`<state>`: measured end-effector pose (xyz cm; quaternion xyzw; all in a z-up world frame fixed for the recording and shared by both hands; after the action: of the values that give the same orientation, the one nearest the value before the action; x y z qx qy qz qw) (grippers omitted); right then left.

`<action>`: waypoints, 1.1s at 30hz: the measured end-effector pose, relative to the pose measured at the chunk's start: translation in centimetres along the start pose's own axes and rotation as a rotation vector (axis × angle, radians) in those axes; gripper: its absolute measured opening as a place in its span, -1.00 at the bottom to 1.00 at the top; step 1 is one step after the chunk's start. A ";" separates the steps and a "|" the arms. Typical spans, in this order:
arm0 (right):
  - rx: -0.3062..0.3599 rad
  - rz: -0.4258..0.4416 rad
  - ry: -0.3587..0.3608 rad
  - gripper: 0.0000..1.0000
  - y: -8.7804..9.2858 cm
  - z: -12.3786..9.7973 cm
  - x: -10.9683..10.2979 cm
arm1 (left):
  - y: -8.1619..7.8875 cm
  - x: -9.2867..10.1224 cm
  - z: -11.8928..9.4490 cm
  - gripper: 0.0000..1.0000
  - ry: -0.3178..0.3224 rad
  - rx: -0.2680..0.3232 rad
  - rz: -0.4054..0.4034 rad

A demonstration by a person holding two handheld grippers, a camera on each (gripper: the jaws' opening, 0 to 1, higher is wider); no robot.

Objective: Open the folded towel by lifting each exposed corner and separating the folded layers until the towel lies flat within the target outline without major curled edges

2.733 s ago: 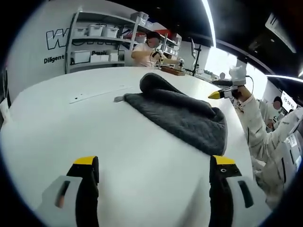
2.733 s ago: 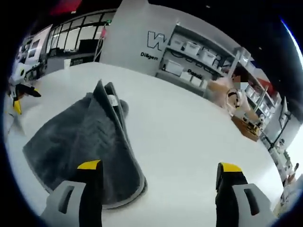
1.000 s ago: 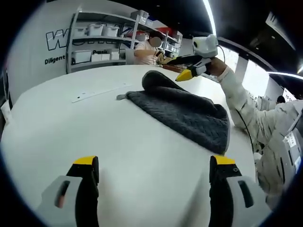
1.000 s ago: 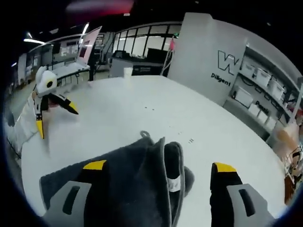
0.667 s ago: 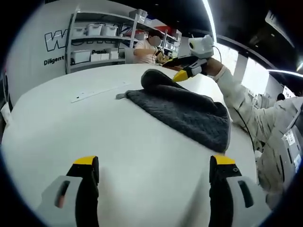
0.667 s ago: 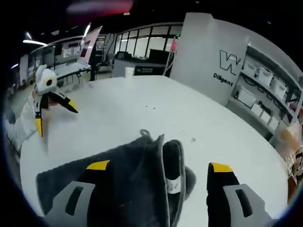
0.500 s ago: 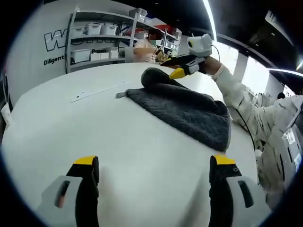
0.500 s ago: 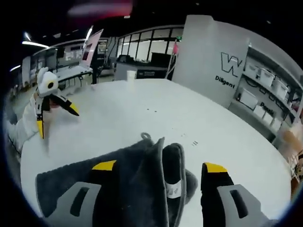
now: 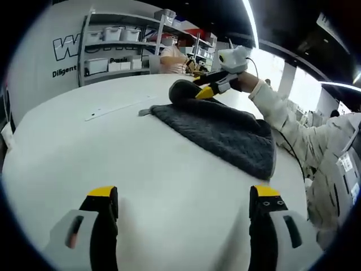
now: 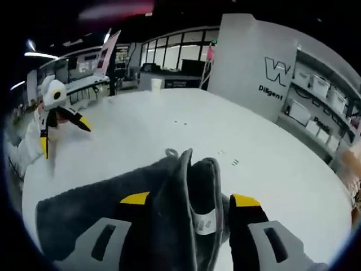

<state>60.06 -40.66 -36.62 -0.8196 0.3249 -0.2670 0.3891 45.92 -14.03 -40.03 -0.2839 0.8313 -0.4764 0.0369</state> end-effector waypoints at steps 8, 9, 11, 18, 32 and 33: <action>0.009 0.014 -0.010 -0.30 0.6 0.3 0.4 | 0.0 0.0 0.2 0.90 0.002 -0.008 0.003; 0.011 0.016 -0.009 -0.38 0.6 0.3 0.4 | 0.0 0.0 0.2 0.90 0.002 -0.010 0.004; 0.025 0.004 -0.004 -0.62 0.4 0.2 0.5 | 0.1 0.0 0.2 0.90 0.002 -0.013 0.008; 0.034 0.002 -0.014 -0.92 0.4 0.2 0.4 | 0.1 -0.1 0.1 0.90 0.001 -0.011 0.005; 0.022 -0.024 0.018 -1.00 0.3 -0.1 0.5 | 0.1 -0.3 0.1 0.89 -0.003 -0.010 0.002; 0.021 -0.036 0.024 -1.00 0.2 -0.2 0.4 | 0.1 -0.3 0.1 0.89 -0.003 -0.011 0.002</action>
<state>60.13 -41.18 -36.60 -0.8179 0.3120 -0.2869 0.3889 46.19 -13.93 -40.25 -0.2839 0.8341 -0.4715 0.0372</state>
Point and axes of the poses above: the point that each gripper's makers call its tool centre point, and the gripper's own axes: z roughly forward along the fingers, x roughly to its right, y roughly out of its underside, the point moved 2 cm from there along -z, roughly backward along the fingers, and after that the axes turned 5 degrees about y, right-handed, at the moved point
